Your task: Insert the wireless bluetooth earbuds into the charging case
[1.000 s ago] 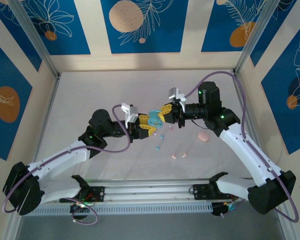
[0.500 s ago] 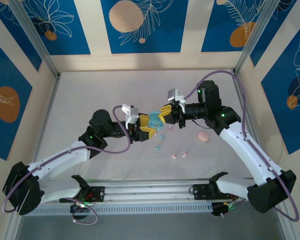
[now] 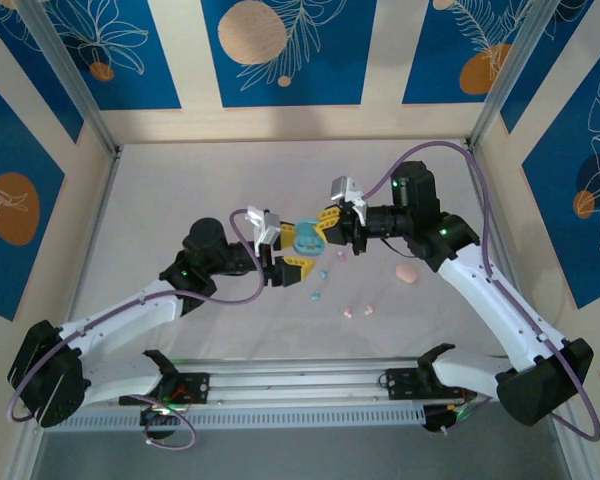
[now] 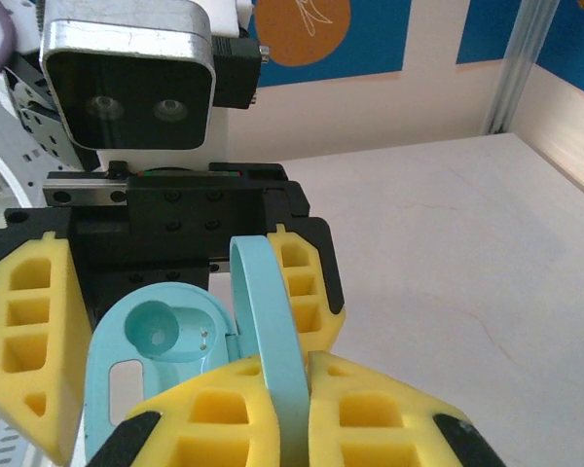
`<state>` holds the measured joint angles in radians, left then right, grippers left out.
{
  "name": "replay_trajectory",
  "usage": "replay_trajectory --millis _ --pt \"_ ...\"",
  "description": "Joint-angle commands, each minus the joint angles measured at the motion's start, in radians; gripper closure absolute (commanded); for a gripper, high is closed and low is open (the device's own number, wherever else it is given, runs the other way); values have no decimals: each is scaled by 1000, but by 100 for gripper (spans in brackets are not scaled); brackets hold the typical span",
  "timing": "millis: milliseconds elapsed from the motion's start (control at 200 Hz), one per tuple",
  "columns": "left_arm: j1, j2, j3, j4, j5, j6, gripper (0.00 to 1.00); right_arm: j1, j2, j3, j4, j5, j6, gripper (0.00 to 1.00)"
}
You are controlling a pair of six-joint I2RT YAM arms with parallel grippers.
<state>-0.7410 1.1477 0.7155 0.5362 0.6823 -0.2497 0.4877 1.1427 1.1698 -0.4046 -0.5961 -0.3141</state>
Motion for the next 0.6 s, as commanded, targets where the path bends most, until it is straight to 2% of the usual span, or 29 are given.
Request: replay_trajectory --millis 0,185,440,595 --pt "-5 -8 36 2 -44 3 30 15 -24 -7 13 63 -6 96" --pt "-7 -2 48 -9 -46 7 31 27 -24 -9 12 76 -13 96" --pt "-11 4 54 -17 -53 13 38 34 -23 -8 12 79 -16 96" --pt "-12 4 55 -38 -33 39 33 33 -23 -7 17 74 -4 96"
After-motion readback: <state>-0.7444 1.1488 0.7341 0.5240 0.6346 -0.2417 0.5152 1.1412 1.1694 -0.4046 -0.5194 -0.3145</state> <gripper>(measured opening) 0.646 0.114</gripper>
